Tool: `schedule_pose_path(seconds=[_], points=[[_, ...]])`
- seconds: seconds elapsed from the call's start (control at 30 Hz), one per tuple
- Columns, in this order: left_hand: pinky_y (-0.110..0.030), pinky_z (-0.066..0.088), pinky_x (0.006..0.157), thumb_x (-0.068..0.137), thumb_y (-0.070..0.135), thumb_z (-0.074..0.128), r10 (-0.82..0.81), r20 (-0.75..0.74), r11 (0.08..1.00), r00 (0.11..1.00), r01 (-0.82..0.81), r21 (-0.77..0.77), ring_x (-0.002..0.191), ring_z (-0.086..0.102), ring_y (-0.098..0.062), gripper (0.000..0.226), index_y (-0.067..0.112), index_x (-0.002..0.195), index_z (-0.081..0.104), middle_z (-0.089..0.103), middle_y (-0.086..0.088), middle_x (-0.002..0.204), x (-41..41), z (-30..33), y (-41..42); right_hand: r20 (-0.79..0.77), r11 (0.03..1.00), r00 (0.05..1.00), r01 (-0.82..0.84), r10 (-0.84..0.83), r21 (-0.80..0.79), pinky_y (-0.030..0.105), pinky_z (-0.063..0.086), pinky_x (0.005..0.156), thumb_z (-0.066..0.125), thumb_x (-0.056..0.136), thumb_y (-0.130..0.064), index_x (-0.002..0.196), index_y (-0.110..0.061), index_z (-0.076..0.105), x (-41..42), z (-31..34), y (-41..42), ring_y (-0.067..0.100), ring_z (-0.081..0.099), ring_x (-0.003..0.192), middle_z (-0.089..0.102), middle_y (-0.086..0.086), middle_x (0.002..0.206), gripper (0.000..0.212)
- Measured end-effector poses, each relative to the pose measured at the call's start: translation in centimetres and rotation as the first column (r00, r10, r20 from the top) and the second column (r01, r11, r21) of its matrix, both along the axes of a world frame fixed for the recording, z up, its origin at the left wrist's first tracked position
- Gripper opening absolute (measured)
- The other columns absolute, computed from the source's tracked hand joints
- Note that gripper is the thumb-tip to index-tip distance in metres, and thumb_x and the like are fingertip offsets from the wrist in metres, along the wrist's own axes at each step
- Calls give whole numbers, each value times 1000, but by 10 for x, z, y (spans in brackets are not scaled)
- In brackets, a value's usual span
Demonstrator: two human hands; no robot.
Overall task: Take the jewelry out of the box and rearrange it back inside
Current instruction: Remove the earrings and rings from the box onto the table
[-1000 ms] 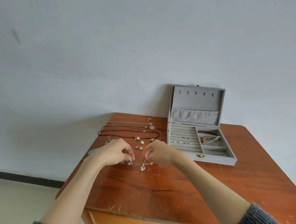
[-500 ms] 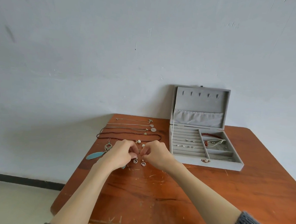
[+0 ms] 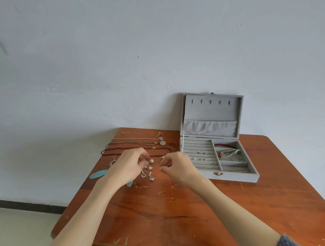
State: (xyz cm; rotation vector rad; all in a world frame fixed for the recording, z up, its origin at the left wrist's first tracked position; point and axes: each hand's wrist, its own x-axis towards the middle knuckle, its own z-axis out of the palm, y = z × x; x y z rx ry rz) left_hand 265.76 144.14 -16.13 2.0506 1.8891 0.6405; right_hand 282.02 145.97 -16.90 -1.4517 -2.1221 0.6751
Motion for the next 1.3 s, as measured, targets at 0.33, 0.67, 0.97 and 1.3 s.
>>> schedule_pose_path(seconds=[0.33,0.67,0.97,1.3], points=[[-24,40,85,96,30,45,-150,-252,935,956,220,277,100,49,-12,25,19,113,59,57,5,106,64,4,12,80,990,993,82,-91,118,31,50,82,58,88,-21,93,-15,69,83,13,9,16,62,90,70,0,92,14],[-32,40,83,93,18,51,-158,-286,911,945,251,328,99,51,-23,26,15,116,63,59,-2,103,107,-26,56,1,949,963,265,-269,170,39,43,90,53,91,-18,105,-15,69,118,-22,44,25,52,104,63,6,105,22],[-28,34,83,94,21,50,-201,-183,941,962,242,235,103,46,-16,26,30,113,66,57,5,102,130,-35,84,138,969,970,174,-200,177,37,37,91,47,95,-23,117,-27,64,118,-27,52,23,45,109,52,4,107,29],[-29,34,88,91,24,56,-190,-134,969,973,207,134,108,47,-17,14,18,99,66,58,3,102,135,-29,88,76,969,970,224,-232,101,36,39,89,58,87,-20,91,-16,67,114,-23,61,22,50,101,42,-8,80,11]])
